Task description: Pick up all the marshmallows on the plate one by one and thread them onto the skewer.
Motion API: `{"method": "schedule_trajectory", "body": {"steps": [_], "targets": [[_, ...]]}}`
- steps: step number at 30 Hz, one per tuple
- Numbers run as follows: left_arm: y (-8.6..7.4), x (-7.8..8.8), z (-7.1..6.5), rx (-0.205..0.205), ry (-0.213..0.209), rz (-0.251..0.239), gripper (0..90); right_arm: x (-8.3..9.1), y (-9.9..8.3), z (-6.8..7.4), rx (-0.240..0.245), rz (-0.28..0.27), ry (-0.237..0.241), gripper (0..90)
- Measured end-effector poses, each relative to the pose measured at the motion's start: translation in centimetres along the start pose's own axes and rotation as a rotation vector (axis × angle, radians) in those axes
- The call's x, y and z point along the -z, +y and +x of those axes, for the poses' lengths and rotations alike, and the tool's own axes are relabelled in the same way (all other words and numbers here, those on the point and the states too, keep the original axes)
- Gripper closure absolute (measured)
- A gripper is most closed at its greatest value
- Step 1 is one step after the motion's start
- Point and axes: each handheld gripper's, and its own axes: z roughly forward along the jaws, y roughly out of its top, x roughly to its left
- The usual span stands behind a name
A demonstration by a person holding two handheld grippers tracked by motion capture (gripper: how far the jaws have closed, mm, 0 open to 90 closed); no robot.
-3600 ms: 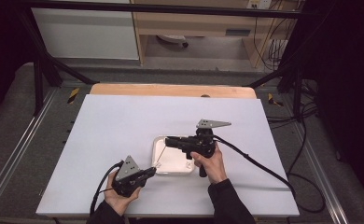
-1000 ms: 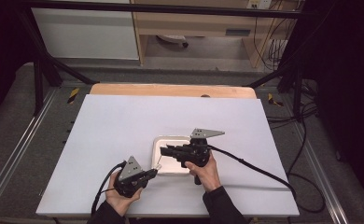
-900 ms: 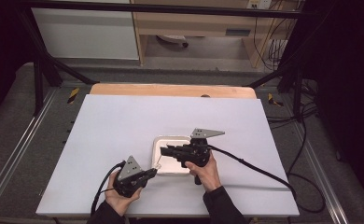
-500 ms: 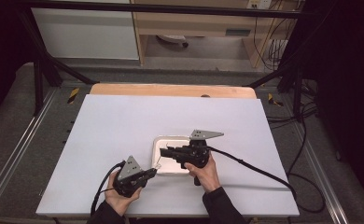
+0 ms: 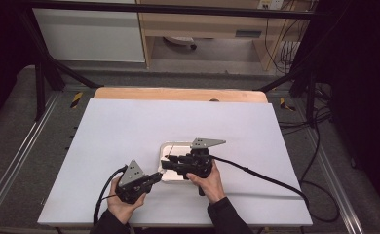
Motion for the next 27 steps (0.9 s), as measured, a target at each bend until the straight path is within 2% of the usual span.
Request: {"method": "schedule_trajectory", "body": {"steps": [2, 6, 7, 8, 9, 11, 14, 17, 21, 25, 27], "targets": [[0.0, 0.0, 0.1, -0.001, -0.004, -0.001, 89.2, 0.1, 0.1, 0.1, 0.012, -0.001, -0.022, 55.1], [0.0, -0.3, 0.0, -0.002, -0.010, 0.009, 89.2, 0.5, 0.5, 0.1, 0.035, 0.018, -0.056, 47.5], [0.0, -0.3, 0.1, 0.005, 0.008, 0.021, 89.2, 0.6, 0.5, 0.1, 0.045, 0.022, -0.061, 43.8], [-0.2, -0.4, 0.4, 0.030, 0.006, 0.025, 89.2, 0.7, 0.5, 0.1, 0.042, 0.018, -0.049, 38.0], [-0.4, -0.2, 0.8, 0.060, -0.001, 0.015, 89.2, 0.9, 0.6, 0.2, 0.038, 0.015, -0.034, 37.2], [-0.3, 0.2, 0.7, 0.046, 0.000, 0.001, 89.2, 1.3, 0.8, 0.5, 0.074, 0.009, -0.061, 35.0], [-0.1, 0.3, 0.5, 0.030, 0.004, 0.001, 89.1, 1.7, 0.9, 0.2, 0.060, 0.023, -0.083, 28.4], [-0.3, 0.1, 0.6, 0.035, 0.002, 0.019, 89.1, 2.1, 0.9, -0.3, 0.057, 0.036, -0.112, 20.6], [-0.3, 0.1, 0.9, 0.044, -0.002, 0.025, 89.1, 2.4, 0.7, -1.2, 0.064, 0.084, -0.159, 11.5], [-0.5, 0.1, 1.2, 0.056, 0.003, 0.039, 89.0, 2.8, 0.5, -1.9, 0.092, 0.137, -0.197, 6.7], [-0.6, -0.1, 1.3, 0.062, -0.009, 0.045, 89.0, 3.0, 0.3, -2.1, 0.102, 0.173, -0.220, 5.4]]}}
